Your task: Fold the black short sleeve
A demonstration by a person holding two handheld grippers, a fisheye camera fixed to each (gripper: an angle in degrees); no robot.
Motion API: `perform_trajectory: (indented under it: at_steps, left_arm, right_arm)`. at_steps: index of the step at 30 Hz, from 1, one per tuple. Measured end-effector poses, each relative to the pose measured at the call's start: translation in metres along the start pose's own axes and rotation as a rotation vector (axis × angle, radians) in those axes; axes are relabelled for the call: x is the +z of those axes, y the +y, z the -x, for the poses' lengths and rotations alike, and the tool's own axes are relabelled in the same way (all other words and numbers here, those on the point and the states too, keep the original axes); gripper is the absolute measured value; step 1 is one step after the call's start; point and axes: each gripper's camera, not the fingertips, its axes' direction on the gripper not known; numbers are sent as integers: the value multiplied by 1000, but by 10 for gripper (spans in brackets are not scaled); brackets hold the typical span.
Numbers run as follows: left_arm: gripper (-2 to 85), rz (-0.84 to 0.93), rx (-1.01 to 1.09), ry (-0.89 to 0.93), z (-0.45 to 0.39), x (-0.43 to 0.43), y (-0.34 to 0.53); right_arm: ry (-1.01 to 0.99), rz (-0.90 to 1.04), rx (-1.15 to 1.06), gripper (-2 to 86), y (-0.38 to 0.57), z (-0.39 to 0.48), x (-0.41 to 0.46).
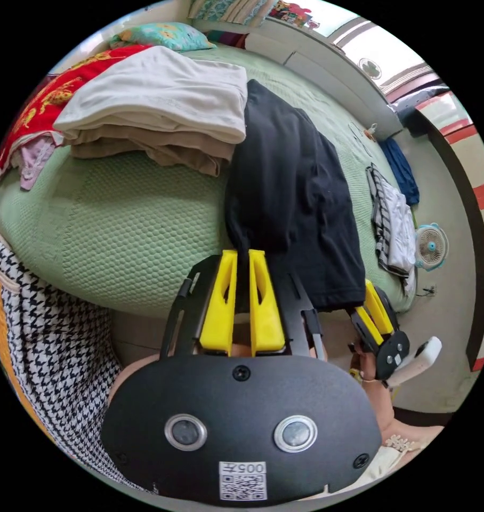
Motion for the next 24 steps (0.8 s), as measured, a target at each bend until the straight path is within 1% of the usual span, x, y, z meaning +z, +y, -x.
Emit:
perform_trajectory:
  at_steps: [1, 3, 4, 8, 11, 15, 17, 20, 22, 24]
  left_arm:
    - [44, 3, -1, 4, 0, 0, -1]
    - [35, 8, -8, 18, -4, -5, -2]
    - [33, 9, 1, 23, -7, -8, -2]
    - [24, 11, 88, 67, -36, -24, 14]
    - [20, 28, 112, 88, -48, -14, 31]
    - [17, 95, 39, 150, -41, 22, 52]
    - [17, 73, 28, 161, -40, 20, 64]
    - [9, 25, 59, 112, -50, -3, 80]
    - [2, -51, 107, 38, -66, -26, 86]
    - [-2, -151, 180, -70, -94, -51, 81]
  right_arm:
    - [0, 4, -9, 30, 1, 3, 3]
    - [15, 36, -35, -1, 2, 8, 5]
    - [30, 19, -42, -8, 3, 8, -1]
    - [71, -21, 31, -12, 9, -10, -33]
    - [111, -30, 51, -14, 21, -26, -49]
    - [96, 68, 50, -13, 51, -30, -31]
    - [79, 127, 50, -12, 65, -28, -18]
    - [46, 130, 71, -7, 82, -37, -22]
    - [2, 133, 98, 2, 87, -54, -32]
    - [-1, 116, 129, -3, 83, -70, -41]
